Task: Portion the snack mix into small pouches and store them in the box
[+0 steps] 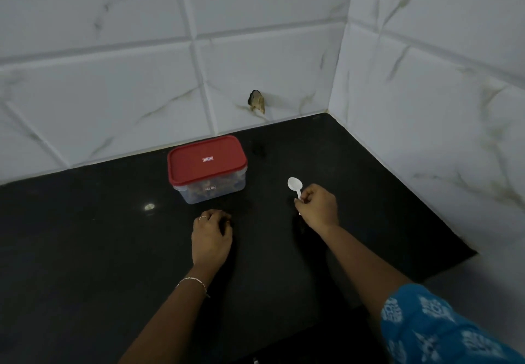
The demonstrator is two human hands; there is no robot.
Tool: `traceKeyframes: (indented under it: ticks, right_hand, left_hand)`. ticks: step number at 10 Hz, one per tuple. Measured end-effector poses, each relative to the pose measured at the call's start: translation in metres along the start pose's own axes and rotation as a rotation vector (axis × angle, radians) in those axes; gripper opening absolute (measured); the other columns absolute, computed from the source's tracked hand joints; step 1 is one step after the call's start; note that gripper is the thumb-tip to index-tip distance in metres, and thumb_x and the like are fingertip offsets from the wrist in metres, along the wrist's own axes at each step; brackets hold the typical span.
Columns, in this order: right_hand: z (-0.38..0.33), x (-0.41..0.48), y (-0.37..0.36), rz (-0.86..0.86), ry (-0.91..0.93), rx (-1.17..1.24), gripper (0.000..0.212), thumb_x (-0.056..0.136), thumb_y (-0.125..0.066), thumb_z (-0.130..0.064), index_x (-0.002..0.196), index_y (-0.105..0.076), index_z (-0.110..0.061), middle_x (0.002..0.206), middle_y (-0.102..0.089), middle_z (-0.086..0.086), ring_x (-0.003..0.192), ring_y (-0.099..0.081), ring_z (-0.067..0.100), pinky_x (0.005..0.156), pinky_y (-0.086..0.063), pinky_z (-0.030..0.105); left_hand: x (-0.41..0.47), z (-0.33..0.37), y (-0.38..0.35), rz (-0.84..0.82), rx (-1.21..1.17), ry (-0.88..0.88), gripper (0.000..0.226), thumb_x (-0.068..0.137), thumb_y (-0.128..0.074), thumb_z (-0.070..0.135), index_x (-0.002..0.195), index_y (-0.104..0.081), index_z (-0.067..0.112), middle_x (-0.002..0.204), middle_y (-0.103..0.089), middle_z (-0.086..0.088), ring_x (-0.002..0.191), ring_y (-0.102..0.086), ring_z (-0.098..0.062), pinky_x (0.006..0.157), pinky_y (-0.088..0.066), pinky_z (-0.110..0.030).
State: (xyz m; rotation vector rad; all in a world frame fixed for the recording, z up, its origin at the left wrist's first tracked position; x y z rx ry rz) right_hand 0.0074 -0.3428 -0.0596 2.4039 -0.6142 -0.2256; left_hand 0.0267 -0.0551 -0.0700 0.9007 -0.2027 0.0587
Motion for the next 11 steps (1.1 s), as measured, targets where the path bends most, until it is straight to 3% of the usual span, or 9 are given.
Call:
traceKeyframes:
  ticks: [1,3,5,7,8,9,10,11]
  right_hand:
    - [-0.025,0.008,-0.018,-0.033,0.07,-0.031,0.018,0.08,-0.075,-0.018,0.082,-0.057,-0.017,0.078,-0.065,-0.004,0.07,-0.064,0.01,0.059,-0.047,0.021]
    - [-0.052,0.02,-0.054,-0.084,0.121,-0.11,0.017,0.082,-0.074,-0.02,0.088,-0.06,-0.015,0.085,-0.066,-0.001,0.078,-0.065,0.016,0.065,-0.05,0.027]
    - [-0.054,0.027,-0.072,-0.082,0.109,-0.171,0.017,0.084,-0.072,-0.02,0.094,-0.06,-0.013,0.096,-0.068,0.005,0.089,-0.066,0.023,0.067,-0.045,0.027]
    - [-0.056,0.027,-0.077,-0.085,0.137,-0.244,0.018,0.086,-0.07,-0.022,0.095,-0.058,-0.013,0.099,-0.068,0.007,0.093,-0.065,0.026,0.075,-0.055,0.038]
    - [-0.057,0.023,-0.074,-0.086,0.157,-0.272,0.021,0.085,-0.071,-0.029,0.095,-0.058,-0.015,0.096,-0.066,0.003,0.092,-0.064,0.023,0.072,-0.054,0.037]
    - [-0.066,0.013,-0.067,0.017,0.27,-0.368,0.032,0.086,-0.067,-0.035,0.107,-0.056,-0.014,0.105,-0.062,0.004,0.098,-0.06,0.023,0.07,-0.049,0.035]
    - [-0.079,-0.012,-0.066,0.1,0.437,-0.478,0.054,0.086,-0.063,-0.036,0.131,-0.048,-0.01,0.132,-0.055,0.009,0.122,-0.051,0.027,0.094,-0.044,0.04]
    - [-0.087,-0.031,-0.083,0.082,0.581,-0.557,0.072,0.088,-0.057,-0.038,0.147,-0.031,-0.006,0.155,-0.03,0.013,0.143,-0.029,0.028,0.115,-0.027,0.047]
  left_hand:
    - [0.001,-0.021,0.013,0.011,0.061,0.104,0.024,0.087,-0.061,0.017,0.111,-0.065,0.02,0.123,-0.056,-0.002,0.115,-0.049,-0.025,0.095,-0.045,-0.04]
    - [0.002,-0.046,0.027,-0.032,0.14,0.189,0.036,0.089,-0.059,0.024,0.125,-0.058,0.022,0.136,-0.047,-0.003,0.13,-0.039,-0.025,0.105,-0.039,-0.045]
    - [0.004,-0.053,0.026,-0.049,0.2,0.192,0.04,0.091,-0.058,0.027,0.131,-0.054,0.023,0.141,-0.044,-0.004,0.136,-0.033,-0.024,0.11,-0.031,-0.048]
    - [0.003,-0.054,0.023,-0.07,0.264,0.231,0.041,0.094,-0.053,0.032,0.134,-0.051,0.025,0.145,-0.04,-0.003,0.138,-0.029,-0.023,0.112,-0.021,-0.051]
    - [0.003,-0.051,0.024,-0.083,0.286,0.228,0.042,0.093,-0.053,0.032,0.135,-0.05,0.024,0.145,-0.04,-0.004,0.138,-0.03,-0.023,0.112,-0.02,-0.05]
    - [0.003,-0.045,0.026,-0.062,0.301,0.187,0.04,0.094,-0.052,0.031,0.133,-0.051,0.022,0.142,-0.043,-0.005,0.135,-0.034,-0.024,0.111,-0.02,-0.05]
    - [-0.004,-0.029,0.034,0.025,0.291,0.094,0.034,0.097,-0.047,0.035,0.127,-0.055,0.02,0.134,-0.051,-0.004,0.129,-0.043,-0.022,0.11,-0.023,-0.048]
    - [-0.005,-0.016,0.033,0.077,0.329,0.041,0.043,0.097,-0.044,0.04,0.135,-0.05,0.018,0.138,-0.049,-0.006,0.131,-0.042,-0.023,0.113,-0.021,-0.052]
Point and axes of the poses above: each hand's wrist, its own x-axis towards the middle knuckle, its own y-axis out of the back of the hand, z = x × y, the point moved 10 cm from there along x, towards the middle knuckle
